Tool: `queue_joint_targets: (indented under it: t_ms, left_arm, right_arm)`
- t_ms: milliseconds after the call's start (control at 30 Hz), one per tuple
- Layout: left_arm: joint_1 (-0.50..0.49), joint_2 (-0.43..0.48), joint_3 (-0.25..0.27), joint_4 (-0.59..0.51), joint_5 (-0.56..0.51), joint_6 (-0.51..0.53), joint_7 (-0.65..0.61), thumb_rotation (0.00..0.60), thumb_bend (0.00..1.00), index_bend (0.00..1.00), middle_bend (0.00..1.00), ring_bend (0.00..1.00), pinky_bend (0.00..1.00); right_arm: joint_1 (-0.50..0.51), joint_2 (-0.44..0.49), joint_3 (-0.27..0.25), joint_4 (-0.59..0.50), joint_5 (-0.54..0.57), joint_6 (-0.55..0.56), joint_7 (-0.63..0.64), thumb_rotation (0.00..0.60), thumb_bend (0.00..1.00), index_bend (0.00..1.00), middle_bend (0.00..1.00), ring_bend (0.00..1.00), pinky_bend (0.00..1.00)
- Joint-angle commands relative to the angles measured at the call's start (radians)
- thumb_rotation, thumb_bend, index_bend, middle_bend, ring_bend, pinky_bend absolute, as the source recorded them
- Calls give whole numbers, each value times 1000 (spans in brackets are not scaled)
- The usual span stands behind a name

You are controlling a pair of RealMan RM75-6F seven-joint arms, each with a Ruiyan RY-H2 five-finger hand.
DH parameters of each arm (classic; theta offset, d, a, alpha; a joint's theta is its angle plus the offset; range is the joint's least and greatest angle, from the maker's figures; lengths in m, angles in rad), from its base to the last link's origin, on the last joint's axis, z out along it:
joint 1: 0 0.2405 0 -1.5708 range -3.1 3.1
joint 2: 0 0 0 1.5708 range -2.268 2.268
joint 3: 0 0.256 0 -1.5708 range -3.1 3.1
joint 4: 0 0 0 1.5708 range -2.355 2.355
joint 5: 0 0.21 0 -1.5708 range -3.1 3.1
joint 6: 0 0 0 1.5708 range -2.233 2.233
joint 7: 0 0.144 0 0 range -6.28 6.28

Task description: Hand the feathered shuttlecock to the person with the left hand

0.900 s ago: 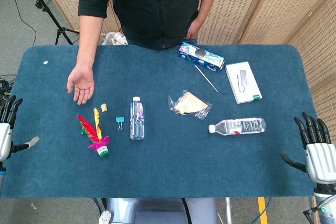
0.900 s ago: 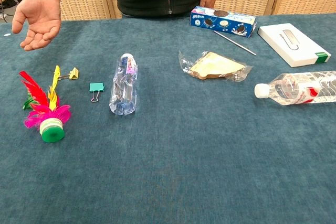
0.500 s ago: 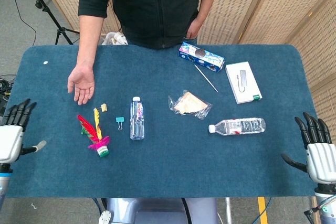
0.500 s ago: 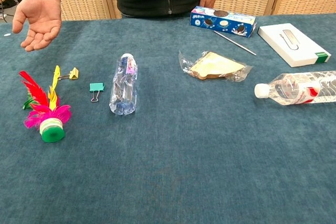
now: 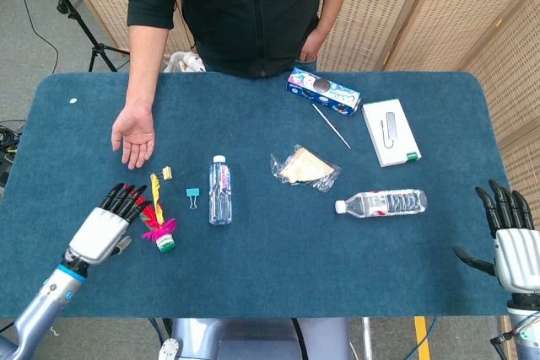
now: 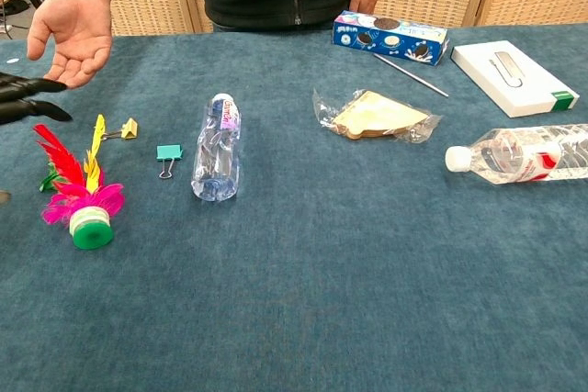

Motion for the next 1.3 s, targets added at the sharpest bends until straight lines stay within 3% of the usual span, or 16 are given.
queue_joint_targets:
  t_ms: [33,300,667,933,1300]
  left_arm:
    - [-42,-59,-20,75,-8,-42,46,600,264,204,0,0,0]
    - [-84,-145,-37,227,-24,-53,23,600,276,245,0,0,0]
    - [-90,-287,-20,514,-17,45,-155,600,289,387,0,0,0]
    - [-98,-342,-12,606,-22,70,-187,600,396,483,0,0,0]
    - [-100,-376,-10,650,-53,74,-216,600,490,717,0,0,0]
  right_arm:
    - [1,0,0,0,4,-6,-1,600,0,0,0,0,0]
    - [5,-1,2,0,12,-16,-5,600,0,0,0,0,0]
    - [10,-6,0,0,18,-32,-9,600,0,0,0,0,0]
    - [10,-5,-3,-3,17,-36,-11,600,0,0,0,0,0]
    - [13,-2,-4,-5,20,-45,1,600,0,0,0,0,0]
